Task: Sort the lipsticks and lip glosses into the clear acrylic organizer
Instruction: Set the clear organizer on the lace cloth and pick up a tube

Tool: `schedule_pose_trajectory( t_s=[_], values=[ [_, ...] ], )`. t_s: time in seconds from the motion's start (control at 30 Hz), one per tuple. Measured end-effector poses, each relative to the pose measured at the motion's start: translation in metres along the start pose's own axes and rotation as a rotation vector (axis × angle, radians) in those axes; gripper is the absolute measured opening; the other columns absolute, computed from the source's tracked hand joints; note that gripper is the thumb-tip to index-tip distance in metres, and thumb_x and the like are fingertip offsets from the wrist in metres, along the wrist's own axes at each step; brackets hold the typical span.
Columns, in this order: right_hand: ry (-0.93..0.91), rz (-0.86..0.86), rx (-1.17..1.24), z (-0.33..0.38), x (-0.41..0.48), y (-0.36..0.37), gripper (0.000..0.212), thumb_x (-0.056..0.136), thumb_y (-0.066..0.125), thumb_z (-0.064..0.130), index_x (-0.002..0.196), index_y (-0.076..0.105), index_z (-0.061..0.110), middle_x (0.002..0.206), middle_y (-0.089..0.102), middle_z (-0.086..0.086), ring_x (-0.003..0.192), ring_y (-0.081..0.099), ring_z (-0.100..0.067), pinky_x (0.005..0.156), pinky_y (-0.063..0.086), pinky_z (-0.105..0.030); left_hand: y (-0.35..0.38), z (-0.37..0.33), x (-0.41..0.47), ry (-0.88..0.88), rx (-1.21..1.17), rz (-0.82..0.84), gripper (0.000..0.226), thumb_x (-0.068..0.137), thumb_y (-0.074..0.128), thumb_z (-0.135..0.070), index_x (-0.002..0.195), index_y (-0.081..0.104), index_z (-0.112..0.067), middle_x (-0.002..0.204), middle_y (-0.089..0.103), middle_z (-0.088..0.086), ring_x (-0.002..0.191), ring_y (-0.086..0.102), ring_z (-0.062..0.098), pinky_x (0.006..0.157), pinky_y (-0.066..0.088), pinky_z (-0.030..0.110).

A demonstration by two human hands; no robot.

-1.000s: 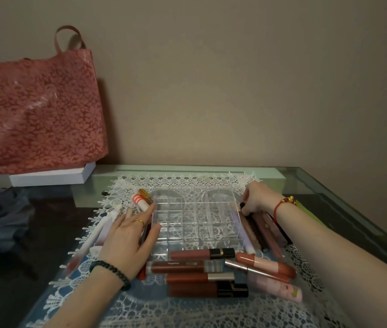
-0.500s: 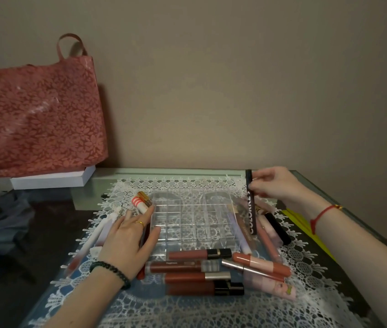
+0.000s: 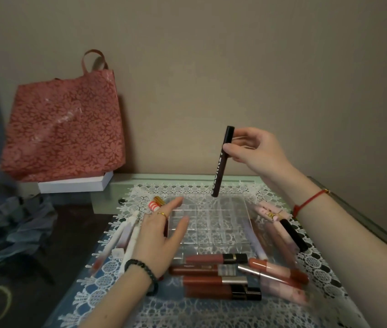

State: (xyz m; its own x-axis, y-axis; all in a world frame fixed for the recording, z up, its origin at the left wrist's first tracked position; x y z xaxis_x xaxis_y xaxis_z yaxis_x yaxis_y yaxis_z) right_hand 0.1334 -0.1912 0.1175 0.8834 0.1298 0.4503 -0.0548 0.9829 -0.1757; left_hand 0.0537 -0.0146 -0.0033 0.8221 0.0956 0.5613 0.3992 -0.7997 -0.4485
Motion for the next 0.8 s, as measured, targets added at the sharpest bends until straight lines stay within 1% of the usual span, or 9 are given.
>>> schedule_pose_trajectory(
  t_s=[0.07,0.13,0.2,0.27,0.37,0.43,0.6,0.73,0.8],
  values=[
    [-0.011,0.015,0.014,0.002,0.003,0.015,0.023,0.073,0.070,0.005,0.082,0.061,0.025,0.075,0.065,0.005,0.060,0.063,-0.001,0.065,0.046,-0.019,-0.003,-0.001,0.014,-0.013,-0.070,-0.014,0.039,0.081,0.052,-0.042,0.119,0.045,-0.040,0.113,0.051,-0.028,0.107,0.043,-0.015,0.093,0.038,0.018],
    [-0.031,0.026,0.036,0.003,0.006,0.031,0.023,0.073,0.070,0.005,0.082,0.061,0.025,0.075,0.064,0.005,0.058,0.062,0.001,0.061,0.046,-0.015,-0.009,-0.002,0.032,-0.020,-0.121,-0.038,0.036,0.082,0.056,-0.034,0.117,0.048,-0.037,0.109,0.056,-0.023,0.104,0.049,-0.010,0.087,0.040,0.016],
    [-0.050,0.030,0.060,0.004,0.009,0.045,0.024,0.073,0.070,0.004,0.081,0.061,0.024,0.075,0.064,0.004,0.058,0.062,0.000,0.059,0.047,-0.011,-0.014,-0.004,0.050,-0.031,-0.206,-0.046,0.030,0.081,0.060,-0.027,0.108,0.052,-0.037,0.101,0.061,-0.018,0.099,0.056,-0.002,0.088,0.043,0.022],
    [-0.083,0.028,0.071,0.006,0.012,0.057,0.024,0.073,0.070,0.002,0.080,0.061,0.024,0.073,0.063,0.004,0.062,0.062,-0.004,0.062,0.048,-0.009,-0.018,-0.003,0.065,-0.044,-0.298,-0.058,0.027,0.079,0.063,-0.020,0.099,0.056,-0.037,0.091,0.066,-0.015,0.090,0.061,0.000,0.086,0.046,0.024],
    [-0.119,0.026,0.079,0.006,0.016,0.072,0.023,0.073,0.069,0.001,0.084,0.063,0.019,0.073,0.063,0.004,0.072,0.061,-0.010,0.069,0.051,-0.013,-0.022,0.003,0.081,-0.055,-0.409,-0.061,0.024,0.077,0.066,-0.015,0.087,0.062,-0.036,0.073,0.069,-0.016,0.077,0.063,-0.002,0.073,0.048,0.016],
    [-0.125,0.031,0.080,0.002,0.019,0.080,0.022,0.073,0.069,0.000,0.087,0.063,0.016,0.074,0.062,0.004,0.072,0.061,-0.011,0.068,0.050,-0.012,-0.021,0.009,0.086,-0.046,-0.436,-0.065,0.023,0.075,0.068,-0.013,0.085,0.063,-0.034,0.072,0.069,-0.015,0.076,0.063,-0.002,0.072,0.049,0.014],
    [-0.119,0.045,0.074,-0.018,0.019,0.091,0.022,0.074,0.068,0.001,0.090,0.063,0.015,0.078,0.062,0.002,0.067,0.059,-0.004,0.064,0.050,-0.010,-0.015,0.029,0.088,-0.060,-0.422,-0.078,0.022,0.073,0.070,-0.012,0.082,0.064,-0.031,0.072,0.068,-0.016,0.074,0.063,-0.004,0.069,0.048,0.010],
    [-0.098,0.032,0.079,-0.037,0.020,0.095,0.023,0.075,0.068,0.002,0.088,0.062,0.020,0.078,0.063,0.005,0.065,0.060,0.003,0.060,0.048,-0.009,-0.009,0.040,0.091,-0.059,-0.359,-0.039,0.021,0.074,0.070,-0.012,0.082,0.064,-0.031,0.076,0.068,-0.016,0.077,0.063,-0.002,0.074,0.049,0.013],
    [-0.092,0.027,0.078,-0.043,0.021,0.096,0.024,0.075,0.068,0.003,0.084,0.060,0.024,0.078,0.063,0.006,0.068,0.061,0.000,0.061,0.048,-0.009,-0.007,0.044,0.092,-0.060,-0.340,-0.029,0.021,0.074,0.070,-0.013,0.080,0.064,-0.032,0.077,0.068,-0.015,0.078,0.064,-0.001,0.077,0.049,0.016]
  ],
)
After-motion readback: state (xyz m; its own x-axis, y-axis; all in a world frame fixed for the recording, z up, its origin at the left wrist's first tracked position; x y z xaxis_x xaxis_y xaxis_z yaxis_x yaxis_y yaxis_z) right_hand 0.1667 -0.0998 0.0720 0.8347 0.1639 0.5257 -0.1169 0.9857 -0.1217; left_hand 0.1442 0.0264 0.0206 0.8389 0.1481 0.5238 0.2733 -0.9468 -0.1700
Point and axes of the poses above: each hand's wrist, its own x-axis towards the middle knuckle, its own y-axis out of the palm, z = x × y, the point moved 9 cm from there along x, towards the middle knuckle
